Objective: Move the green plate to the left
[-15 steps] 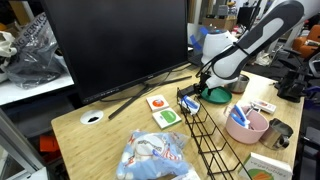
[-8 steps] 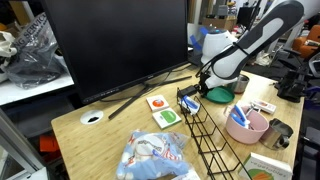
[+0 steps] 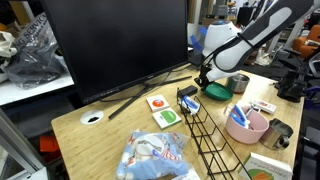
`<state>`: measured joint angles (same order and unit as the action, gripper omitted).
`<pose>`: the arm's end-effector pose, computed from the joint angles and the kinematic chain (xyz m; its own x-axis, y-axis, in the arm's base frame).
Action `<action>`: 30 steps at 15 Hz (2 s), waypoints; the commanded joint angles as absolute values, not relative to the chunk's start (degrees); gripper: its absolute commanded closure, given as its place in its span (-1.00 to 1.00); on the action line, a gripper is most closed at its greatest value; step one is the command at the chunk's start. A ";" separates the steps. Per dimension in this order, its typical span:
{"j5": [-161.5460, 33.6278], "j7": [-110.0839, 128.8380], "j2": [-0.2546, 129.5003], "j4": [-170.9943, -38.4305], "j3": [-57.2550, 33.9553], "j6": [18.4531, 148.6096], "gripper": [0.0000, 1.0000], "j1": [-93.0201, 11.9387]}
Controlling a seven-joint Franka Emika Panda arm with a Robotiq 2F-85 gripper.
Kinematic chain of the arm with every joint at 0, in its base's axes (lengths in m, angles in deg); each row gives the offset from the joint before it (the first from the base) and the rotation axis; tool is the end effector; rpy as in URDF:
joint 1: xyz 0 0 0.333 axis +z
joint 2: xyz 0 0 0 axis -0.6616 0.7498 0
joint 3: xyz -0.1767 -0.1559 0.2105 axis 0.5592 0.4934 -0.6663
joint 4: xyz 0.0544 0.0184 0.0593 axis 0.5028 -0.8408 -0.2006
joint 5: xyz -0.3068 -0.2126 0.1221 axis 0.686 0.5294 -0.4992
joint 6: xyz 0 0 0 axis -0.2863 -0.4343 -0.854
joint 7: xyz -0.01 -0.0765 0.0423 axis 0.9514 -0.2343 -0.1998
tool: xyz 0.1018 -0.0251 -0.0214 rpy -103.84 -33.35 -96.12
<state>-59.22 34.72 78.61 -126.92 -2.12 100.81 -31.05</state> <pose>0.6194 -0.0254 0.2082 0.8989 -0.3933 0.1929 -0.4185 -0.9012 0.1129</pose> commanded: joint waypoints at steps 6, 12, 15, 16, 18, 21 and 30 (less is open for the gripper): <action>-51.24 32.57 65.12 -131.94 -3.36 98.58 0.98 -29.60; -50.38 21.87 58.74 -134.65 -12.21 100.88 0.98 -30.26; -49.39 16.69 57.86 -134.36 -16.20 100.50 0.98 -29.54; -49.21 14.63 57.69 -134.28 -17.30 100.55 0.98 -29.44; -49.62 9.99 57.82 -134.01 -19.43 99.95 0.98 -29.30; -50.30 12.24 58.82 -133.27 -20.15 99.49 0.90 -28.94; -50.01 10.15 59.88 -131.69 -21.15 102.02 0.98 -28.66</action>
